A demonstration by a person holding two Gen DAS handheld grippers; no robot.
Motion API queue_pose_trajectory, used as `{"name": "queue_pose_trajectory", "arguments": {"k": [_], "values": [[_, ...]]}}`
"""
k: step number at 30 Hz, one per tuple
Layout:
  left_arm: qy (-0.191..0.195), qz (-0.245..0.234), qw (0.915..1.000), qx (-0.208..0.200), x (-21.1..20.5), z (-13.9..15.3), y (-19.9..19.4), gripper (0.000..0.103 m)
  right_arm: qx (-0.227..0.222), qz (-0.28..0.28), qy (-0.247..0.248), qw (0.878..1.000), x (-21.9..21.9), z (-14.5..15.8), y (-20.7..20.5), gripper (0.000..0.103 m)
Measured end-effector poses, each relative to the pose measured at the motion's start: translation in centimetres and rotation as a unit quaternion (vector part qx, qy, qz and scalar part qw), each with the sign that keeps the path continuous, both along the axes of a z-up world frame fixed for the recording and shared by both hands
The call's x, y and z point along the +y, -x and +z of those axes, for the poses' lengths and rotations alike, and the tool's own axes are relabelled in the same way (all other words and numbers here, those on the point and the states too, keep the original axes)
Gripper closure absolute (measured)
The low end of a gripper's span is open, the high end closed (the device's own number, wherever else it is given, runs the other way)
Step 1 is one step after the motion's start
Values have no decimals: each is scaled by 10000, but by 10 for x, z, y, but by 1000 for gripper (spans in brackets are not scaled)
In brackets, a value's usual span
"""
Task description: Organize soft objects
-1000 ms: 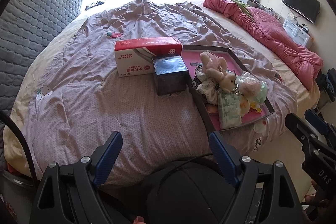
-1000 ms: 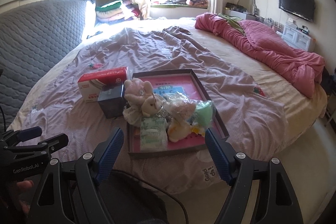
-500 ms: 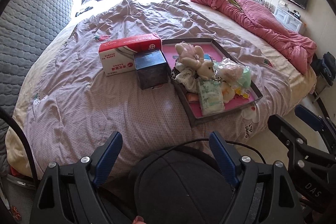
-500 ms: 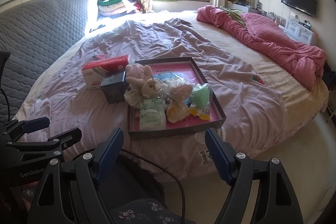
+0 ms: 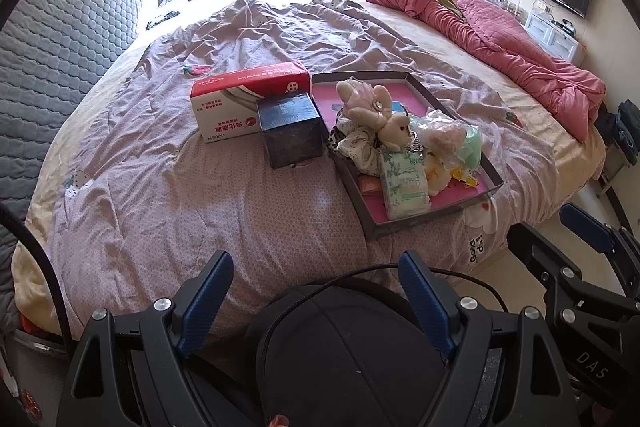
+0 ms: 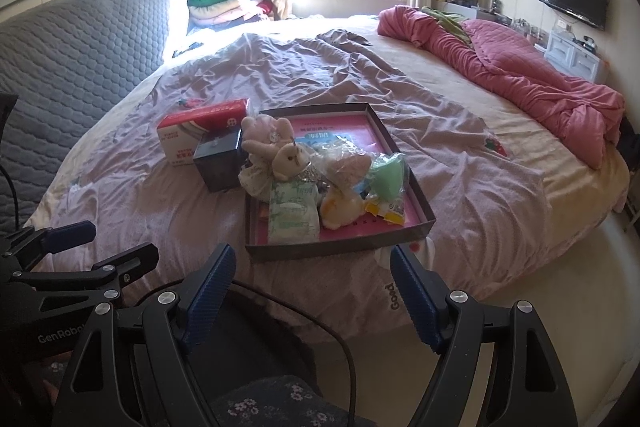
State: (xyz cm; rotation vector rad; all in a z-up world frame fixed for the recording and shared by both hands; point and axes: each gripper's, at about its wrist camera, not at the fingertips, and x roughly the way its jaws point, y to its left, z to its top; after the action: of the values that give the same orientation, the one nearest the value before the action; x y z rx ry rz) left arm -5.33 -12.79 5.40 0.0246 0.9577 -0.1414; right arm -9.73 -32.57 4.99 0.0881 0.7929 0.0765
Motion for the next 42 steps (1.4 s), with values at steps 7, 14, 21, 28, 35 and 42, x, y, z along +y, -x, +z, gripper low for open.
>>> {"name": "queue_pose_trajectory", "arguments": {"k": [7, 14, 21, 28, 35, 42], "values": [[-30, 22, 10000, 6, 1, 0, 0, 19, 28, 51, 21, 10000, 2, -1, -2, 22], [-62, 64, 9999, 50, 3, -3, -1, 19, 49, 62, 6, 10000, 3, -1, -2, 22], [-112, 61, 9999, 36, 2, -3, 0, 19, 43, 33, -21, 10000, 2, 0, -2, 22], [-144, 76, 9999, 35, 3, -2, 0, 19, 43, 34, -21, 10000, 1, 0, -2, 22], [-162, 73, 9998, 59, 3, -3, 1, 19, 42, 35, -22, 10000, 1, 0, -2, 22], [-192, -10, 9998, 95, 1, -12, -1, 19, 89, 38, -60, 9999, 0, -2, -3, 22]]}}
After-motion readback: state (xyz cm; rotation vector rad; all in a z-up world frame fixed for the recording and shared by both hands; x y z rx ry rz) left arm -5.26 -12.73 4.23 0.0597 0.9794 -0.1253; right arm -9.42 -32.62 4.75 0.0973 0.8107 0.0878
